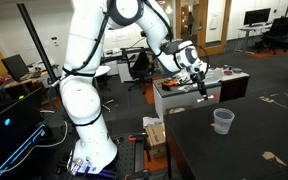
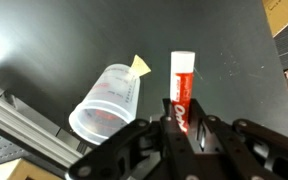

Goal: Put the marker in the cup

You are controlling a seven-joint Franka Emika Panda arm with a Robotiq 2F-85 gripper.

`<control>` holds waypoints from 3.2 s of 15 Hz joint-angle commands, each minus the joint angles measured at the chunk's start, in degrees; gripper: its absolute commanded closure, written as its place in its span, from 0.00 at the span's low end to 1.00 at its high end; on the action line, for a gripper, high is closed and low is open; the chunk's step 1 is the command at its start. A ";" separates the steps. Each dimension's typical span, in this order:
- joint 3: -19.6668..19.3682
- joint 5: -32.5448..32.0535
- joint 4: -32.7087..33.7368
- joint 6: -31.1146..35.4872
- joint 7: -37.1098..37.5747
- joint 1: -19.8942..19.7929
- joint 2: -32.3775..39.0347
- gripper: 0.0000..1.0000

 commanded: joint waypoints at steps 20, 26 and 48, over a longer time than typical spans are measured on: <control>9.92 -25.75 8.36 -36.89 32.17 -8.41 2.37 0.95; 11.18 -32.13 8.63 -36.23 42.10 -9.55 5.53 0.95; 13.26 -35.70 16.14 -34.64 43.96 -12.91 15.36 0.41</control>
